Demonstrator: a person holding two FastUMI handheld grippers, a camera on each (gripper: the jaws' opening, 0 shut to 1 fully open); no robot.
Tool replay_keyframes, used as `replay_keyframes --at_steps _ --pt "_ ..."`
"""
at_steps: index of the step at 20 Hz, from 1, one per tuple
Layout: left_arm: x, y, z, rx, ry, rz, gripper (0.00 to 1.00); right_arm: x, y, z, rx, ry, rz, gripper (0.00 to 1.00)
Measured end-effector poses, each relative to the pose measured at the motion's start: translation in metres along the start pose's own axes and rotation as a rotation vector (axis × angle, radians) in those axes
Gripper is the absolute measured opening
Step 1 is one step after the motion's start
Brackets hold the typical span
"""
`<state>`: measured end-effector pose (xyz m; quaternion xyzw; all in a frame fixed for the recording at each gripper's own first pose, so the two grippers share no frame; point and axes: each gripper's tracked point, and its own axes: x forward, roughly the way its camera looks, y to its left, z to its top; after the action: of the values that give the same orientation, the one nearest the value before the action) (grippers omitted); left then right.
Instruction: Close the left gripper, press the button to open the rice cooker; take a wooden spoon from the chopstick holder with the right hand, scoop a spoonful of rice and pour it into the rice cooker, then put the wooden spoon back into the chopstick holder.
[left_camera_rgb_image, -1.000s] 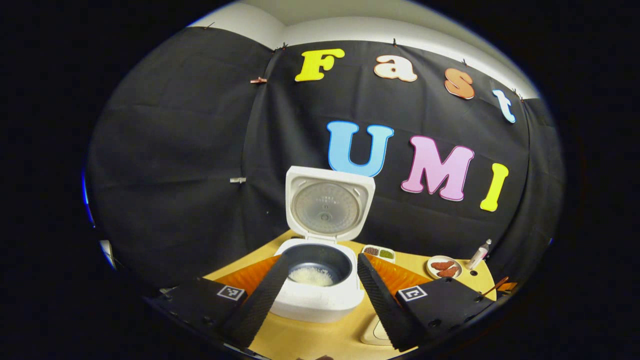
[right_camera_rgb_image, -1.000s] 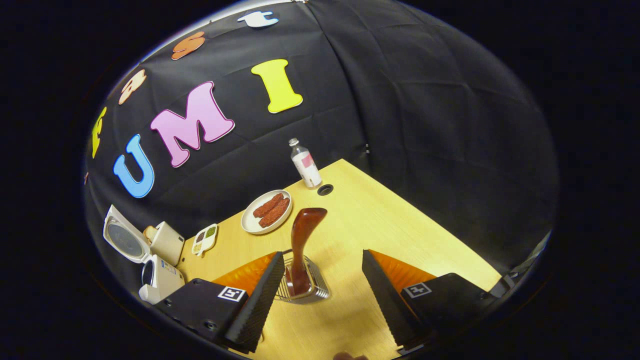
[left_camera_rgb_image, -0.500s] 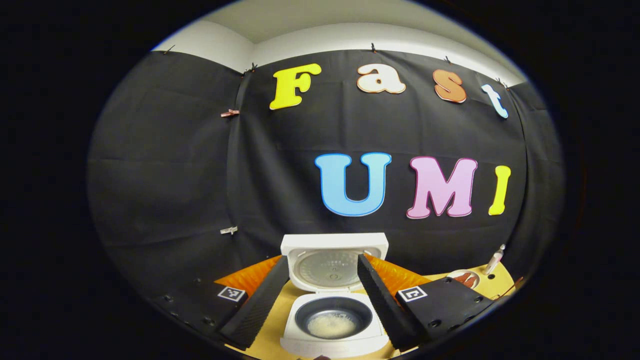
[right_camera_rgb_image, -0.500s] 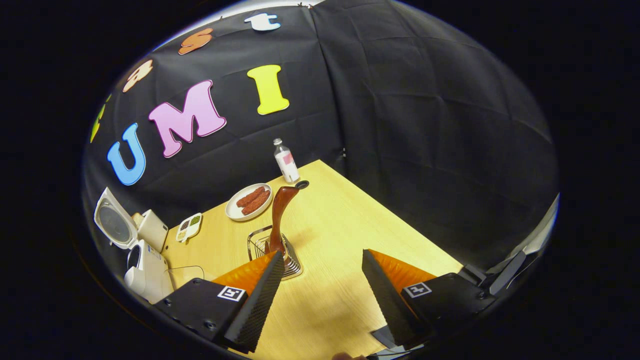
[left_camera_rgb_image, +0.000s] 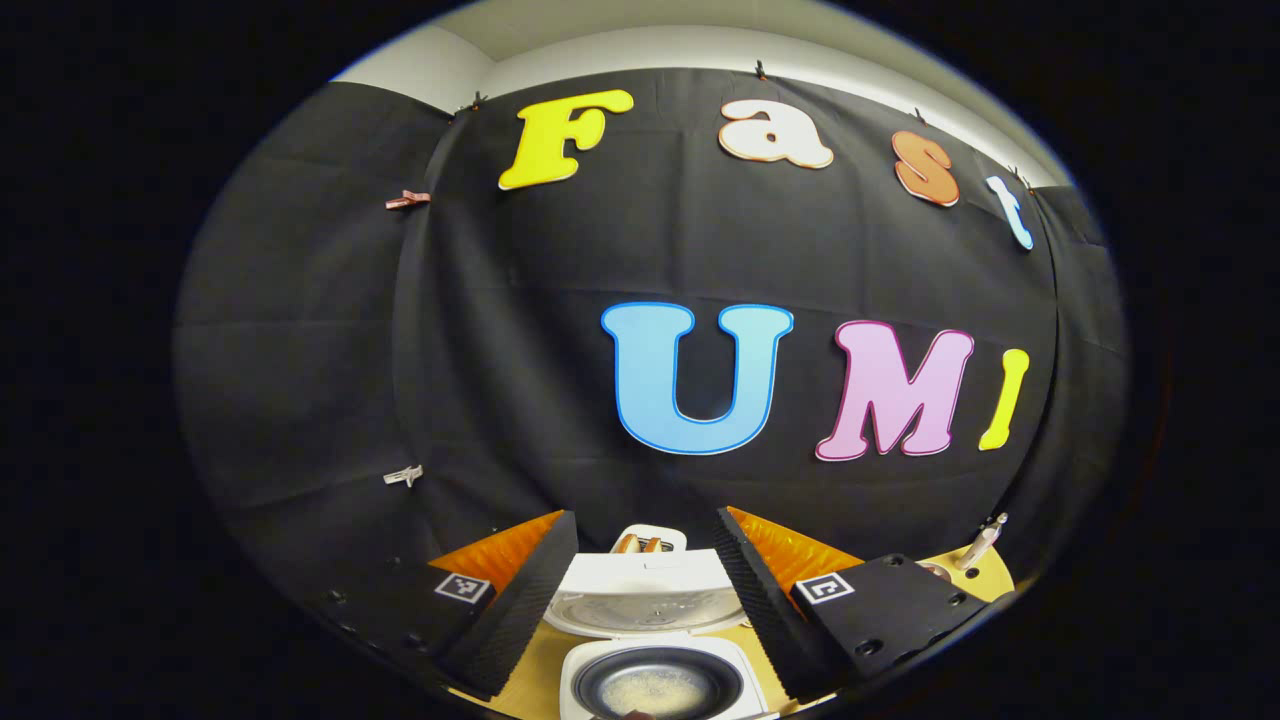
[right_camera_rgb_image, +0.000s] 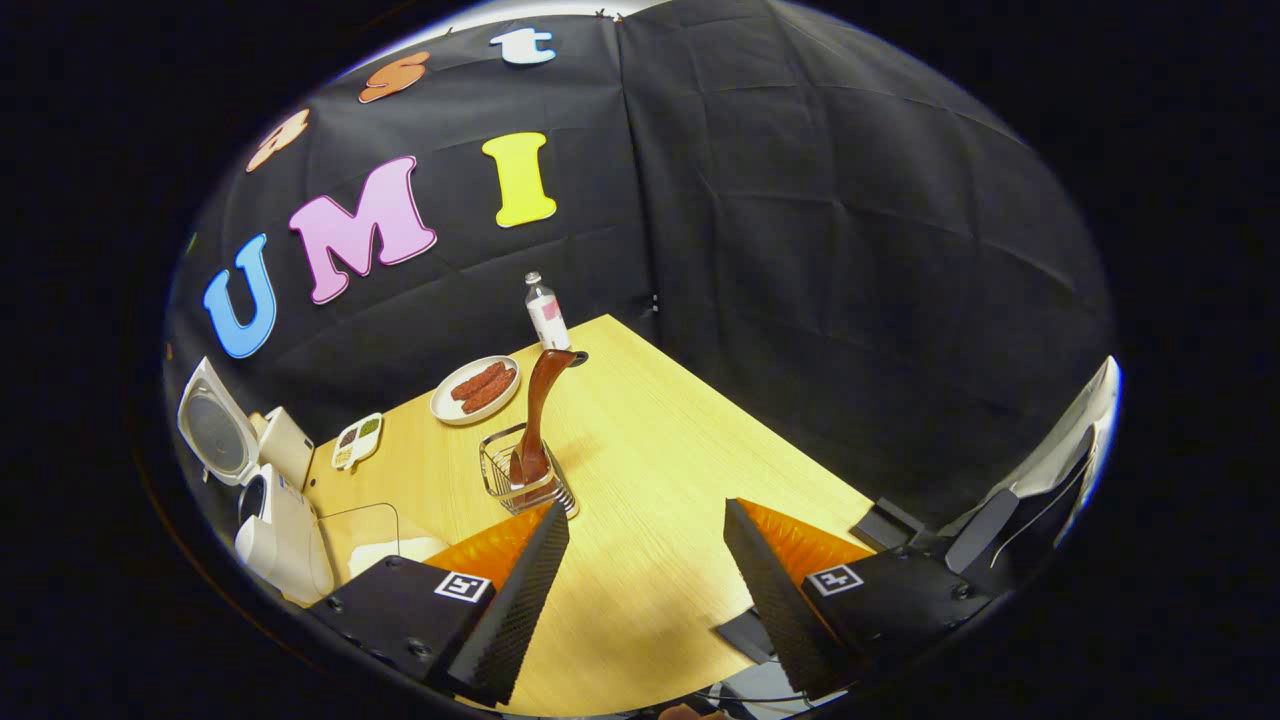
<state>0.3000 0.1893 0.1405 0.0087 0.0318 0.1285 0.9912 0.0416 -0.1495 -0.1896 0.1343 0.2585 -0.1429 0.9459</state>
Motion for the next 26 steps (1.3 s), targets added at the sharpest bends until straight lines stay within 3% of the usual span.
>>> replay_keyframes --at_steps 7,12,21,26 --pt "0.081 0.004 -0.031 -0.017 0.068 -0.020 0.94 -0.021 0.006 -0.010 -0.037 -0.007 -0.020 0.99" --pt "0.102 -0.006 -0.072 -0.045 0.202 -0.042 0.95 -0.025 0.023 -0.016 -0.059 -0.002 0.007 0.99" --pt "0.044 -0.015 -0.099 -0.037 0.308 -0.003 0.99 -0.011 0.061 -0.026 -0.071 0.011 0.111 0.99" --pt "-0.015 -0.021 -0.150 -0.054 0.370 0.007 0.99 -0.009 0.079 -0.030 -0.095 0.011 0.184 0.99"
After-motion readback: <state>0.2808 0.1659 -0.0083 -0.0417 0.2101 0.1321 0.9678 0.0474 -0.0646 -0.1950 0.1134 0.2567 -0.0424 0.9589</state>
